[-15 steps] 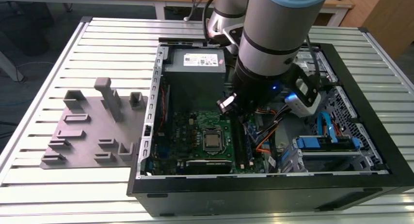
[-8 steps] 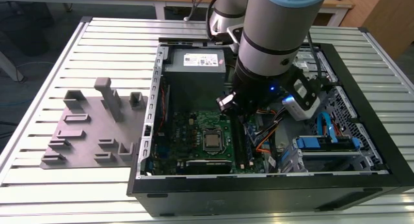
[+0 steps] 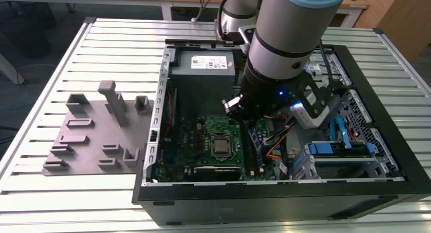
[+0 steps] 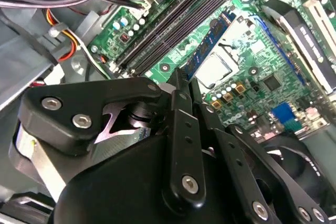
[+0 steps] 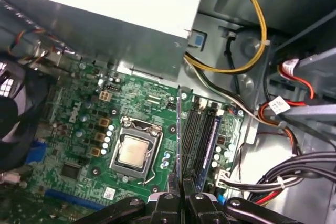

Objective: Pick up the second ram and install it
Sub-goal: 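Insert the second ram into the second slot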

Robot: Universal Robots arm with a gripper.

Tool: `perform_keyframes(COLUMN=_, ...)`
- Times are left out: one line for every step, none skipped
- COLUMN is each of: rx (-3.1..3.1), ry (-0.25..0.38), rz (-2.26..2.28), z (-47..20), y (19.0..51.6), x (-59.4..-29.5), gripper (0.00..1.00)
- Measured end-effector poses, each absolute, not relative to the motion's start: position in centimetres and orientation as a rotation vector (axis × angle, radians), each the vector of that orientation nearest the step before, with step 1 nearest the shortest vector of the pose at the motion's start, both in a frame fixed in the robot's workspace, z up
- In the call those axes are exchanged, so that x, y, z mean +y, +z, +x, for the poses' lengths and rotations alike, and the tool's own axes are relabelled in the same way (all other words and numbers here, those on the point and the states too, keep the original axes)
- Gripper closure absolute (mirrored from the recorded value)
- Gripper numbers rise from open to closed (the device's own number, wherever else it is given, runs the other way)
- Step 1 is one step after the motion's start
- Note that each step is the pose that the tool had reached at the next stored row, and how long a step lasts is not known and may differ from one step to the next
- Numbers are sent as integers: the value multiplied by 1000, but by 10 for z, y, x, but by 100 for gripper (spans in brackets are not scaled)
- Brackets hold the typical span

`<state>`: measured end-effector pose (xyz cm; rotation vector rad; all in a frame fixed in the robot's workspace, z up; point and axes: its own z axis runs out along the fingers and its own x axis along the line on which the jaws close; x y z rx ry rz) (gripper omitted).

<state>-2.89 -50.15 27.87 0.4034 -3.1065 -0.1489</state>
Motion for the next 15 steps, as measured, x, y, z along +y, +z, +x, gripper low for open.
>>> perform_keyframes(rx=-3110, ry=-149, rz=382, z=-29, y=278, x=-501, gripper=89)
perform_keyframes(rx=-3114, ry=-149, rz=355, z=-29, y=278, x=-501, gripper=89)
perform_keyframes(rx=-3118, ry=-149, rz=327, z=-29, y=278, x=-501, gripper=89)
perform_keyframes(rx=-3121, ry=-149, rz=299, z=-29, y=277, x=-501, gripper=89)
perform_keyframes(rx=-3125, ry=-149, rz=271, z=-29, y=277, x=-501, gripper=89)
perform_keyframes(rx=-3128, ry=-149, rz=244, z=-29, y=277, x=-501, gripper=89)
perform_keyframes(rx=-3131, ry=-149, rz=216, z=-29, y=277, x=-501, gripper=89)
perform_keyframes(rx=-3134, ry=-149, rz=187, z=-29, y=276, x=-501, gripper=89)
perform_keyframes(rx=-3136, ry=-149, rz=161, z=-29, y=276, x=-501, gripper=89)
perform_keyframes(rx=-3138, ry=-149, rz=135, z=-29, y=276, x=-501, gripper=89)
perform_keyframes(rx=-3140, ry=-149, rz=109, z=-29, y=276, x=-501, gripper=89)
perform_keyframes(rx=-3141, ry=-149, rz=83, z=-29, y=276, x=-501, gripper=89)
perform_keyframes(rx=-3143, ry=-149, rz=57, z=-29, y=276, x=-501, gripper=89)
perform_keyframes(rx=-3144, ry=-149, rz=32, z=-29, y=276, x=-501, gripper=89)
perform_keyframes(rx=-3145, ry=-149, rz=6, z=-29, y=276, x=-501, gripper=89)
